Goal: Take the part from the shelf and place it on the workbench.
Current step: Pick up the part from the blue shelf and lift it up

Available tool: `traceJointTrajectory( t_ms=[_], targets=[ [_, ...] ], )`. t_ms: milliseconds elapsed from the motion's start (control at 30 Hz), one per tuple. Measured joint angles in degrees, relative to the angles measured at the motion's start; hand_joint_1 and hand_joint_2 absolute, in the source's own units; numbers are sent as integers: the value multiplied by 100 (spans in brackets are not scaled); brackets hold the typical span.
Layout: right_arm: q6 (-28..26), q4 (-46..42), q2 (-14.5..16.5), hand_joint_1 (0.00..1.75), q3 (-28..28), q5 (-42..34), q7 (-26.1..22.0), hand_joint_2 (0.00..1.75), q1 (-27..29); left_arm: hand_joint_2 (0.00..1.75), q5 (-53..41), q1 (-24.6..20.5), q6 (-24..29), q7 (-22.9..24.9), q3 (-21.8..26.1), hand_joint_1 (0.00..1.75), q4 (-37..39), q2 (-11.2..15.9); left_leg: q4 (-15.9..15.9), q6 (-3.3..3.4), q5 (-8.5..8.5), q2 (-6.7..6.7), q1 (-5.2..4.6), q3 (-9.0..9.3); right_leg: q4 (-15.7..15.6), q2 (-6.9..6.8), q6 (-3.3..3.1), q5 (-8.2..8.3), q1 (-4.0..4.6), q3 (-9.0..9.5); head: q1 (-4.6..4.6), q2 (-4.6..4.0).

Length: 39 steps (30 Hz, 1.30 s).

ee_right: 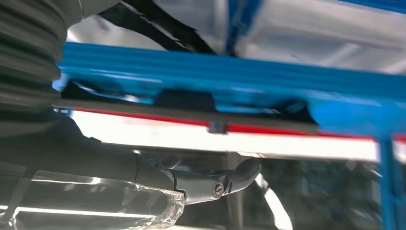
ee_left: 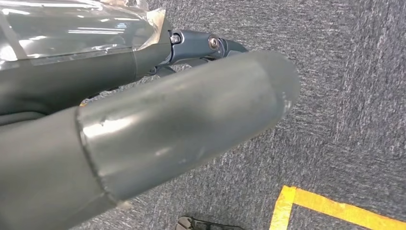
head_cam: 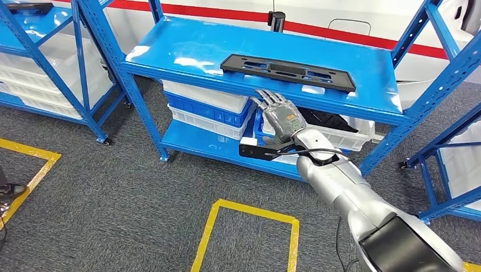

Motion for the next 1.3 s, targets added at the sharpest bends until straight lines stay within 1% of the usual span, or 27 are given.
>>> traceJointTrajectory(
  t_ms=[133, 267, 467, 800, 1033, 1233, 1300],
  targets=[
    [50, 432, 47, 0, 22, 230, 400, 175, -69, 0, -67, -1, -47, 51, -7, 0, 0, 0, 0, 0, 0, 1, -1, 0, 0, 1, 0, 0, 0, 1, 0, -1],
    [-5, 632, 45, 0, -10, 286, 527, 175, -141, 0, -110, -2, -50, 94, -10, 0, 2, 0, 1, 0, 0, 2, -1, 1, 0, 1, 1, 1, -1, 0, 0, -1],
    [-22, 759, 47, 0, -18, 289, 550, 175, -243, 0, -112, -3, -50, 109, -17, 0, 2, -2, 1, 0, 0, 2, 0, 1, 0, 1, 0, 1, -1, -2, -1, -1],
    [-56, 846, 50, 0, -31, 291, 550, 175, -259, 0, -117, -3, -36, 119, -58, 0, 3, -2, 1, 0, 0, 2, 1, 1, 0, 1, 0, 0, -1, -1, 1, 0],
    [-151, 857, 46, 0, -258, 238, 471, 175, -505, 0, -84, -3, -61, 188, -59, 0, 4, -1, 1, 0, 0, 2, 0, 0, 0, 1, 1, 1, -1, -1, 1, -1],
    [-95, 855, 104, 0, -390, 317, 444, 175, -696, 0, -30, -7, -106, 104, -56, 0, 4, 2, 23, 16, -12, 2, -30, -18, -16, 0, 22, 13, -54, -17, -1, -1],
    [-74, 854, 132, 0, -416, 346, 440, 175, -723, 0, -6, -8, -90, 77, -50, 0, 4, 4, 10, 47, -23, -1, -38, -32, 18, 0, 51, 32, -67, -12, -2, -1]
  ],
)
